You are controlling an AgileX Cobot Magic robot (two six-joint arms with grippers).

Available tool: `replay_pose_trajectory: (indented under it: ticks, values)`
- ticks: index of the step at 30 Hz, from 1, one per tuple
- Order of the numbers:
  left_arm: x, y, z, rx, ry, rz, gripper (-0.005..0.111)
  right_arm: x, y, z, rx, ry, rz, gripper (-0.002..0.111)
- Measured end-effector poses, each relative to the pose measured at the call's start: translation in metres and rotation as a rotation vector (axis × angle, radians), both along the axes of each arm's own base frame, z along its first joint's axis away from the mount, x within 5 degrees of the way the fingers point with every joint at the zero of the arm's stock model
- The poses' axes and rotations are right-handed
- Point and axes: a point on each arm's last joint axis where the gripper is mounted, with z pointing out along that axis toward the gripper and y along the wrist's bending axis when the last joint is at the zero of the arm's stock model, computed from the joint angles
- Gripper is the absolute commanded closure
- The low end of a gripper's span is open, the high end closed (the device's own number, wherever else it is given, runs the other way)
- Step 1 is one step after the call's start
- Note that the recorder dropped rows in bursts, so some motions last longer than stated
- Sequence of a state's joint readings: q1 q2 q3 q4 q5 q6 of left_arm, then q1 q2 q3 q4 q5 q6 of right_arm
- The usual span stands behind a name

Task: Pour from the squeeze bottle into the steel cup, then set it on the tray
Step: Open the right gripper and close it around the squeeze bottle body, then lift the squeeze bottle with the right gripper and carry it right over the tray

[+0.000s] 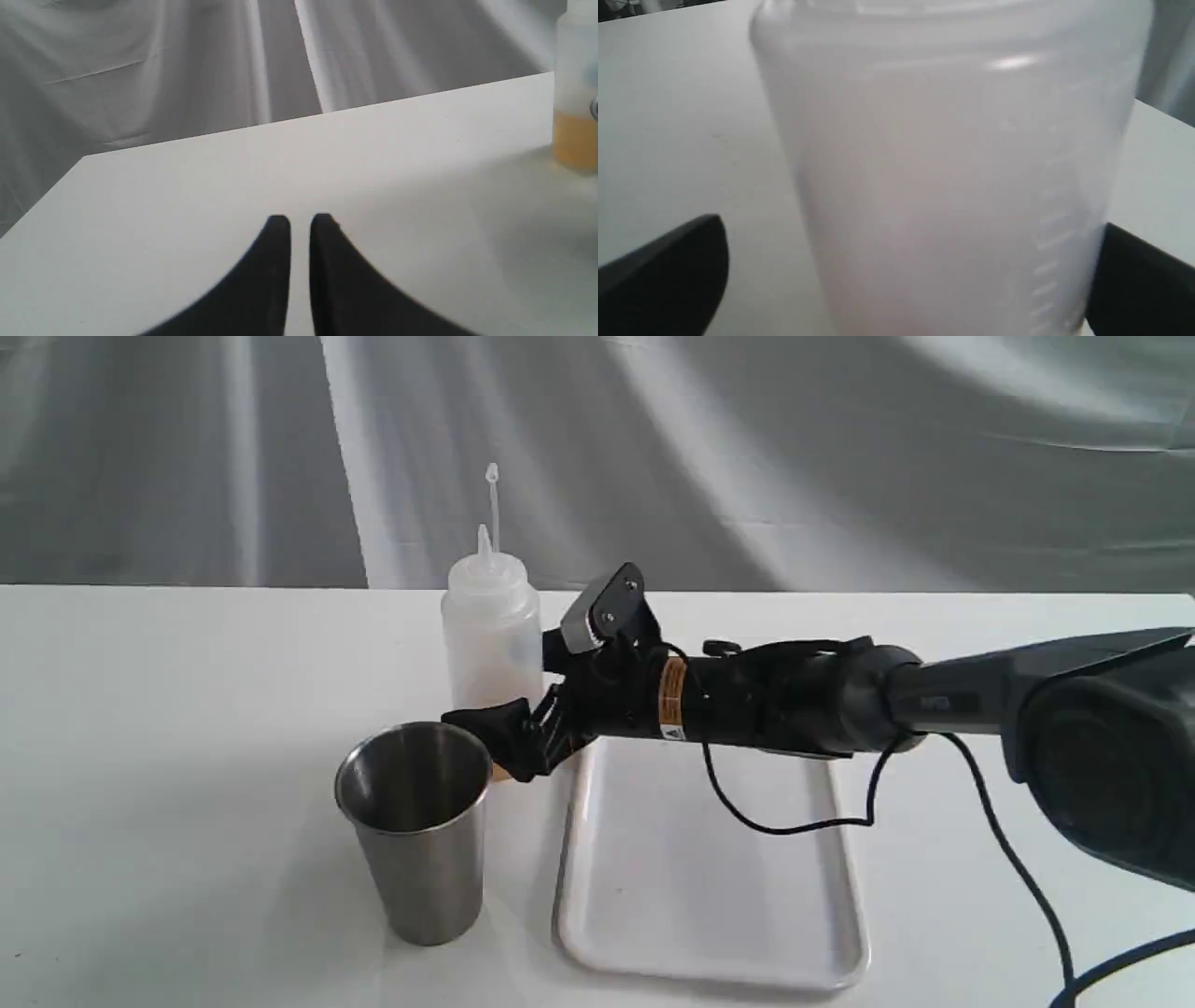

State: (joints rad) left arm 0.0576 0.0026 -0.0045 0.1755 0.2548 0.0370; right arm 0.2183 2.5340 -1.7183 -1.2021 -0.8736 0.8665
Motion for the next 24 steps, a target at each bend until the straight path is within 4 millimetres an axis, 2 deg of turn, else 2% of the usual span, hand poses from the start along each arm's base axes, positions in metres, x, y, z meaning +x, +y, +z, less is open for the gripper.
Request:
replay_pose_trajectory:
  ticks: [9,24]
  values:
    - [0.000,0.000,0.000,0.000,0.000,0.000,0.098,0.002,0.000,-0.001,-0.020,-0.028,-0.025,0.003]
    - [0.000,0.000,0.000,0.000,0.000,0.000,0.098,0.008,0.015,0.001,0.004,-0.058,-0.012,0.005]
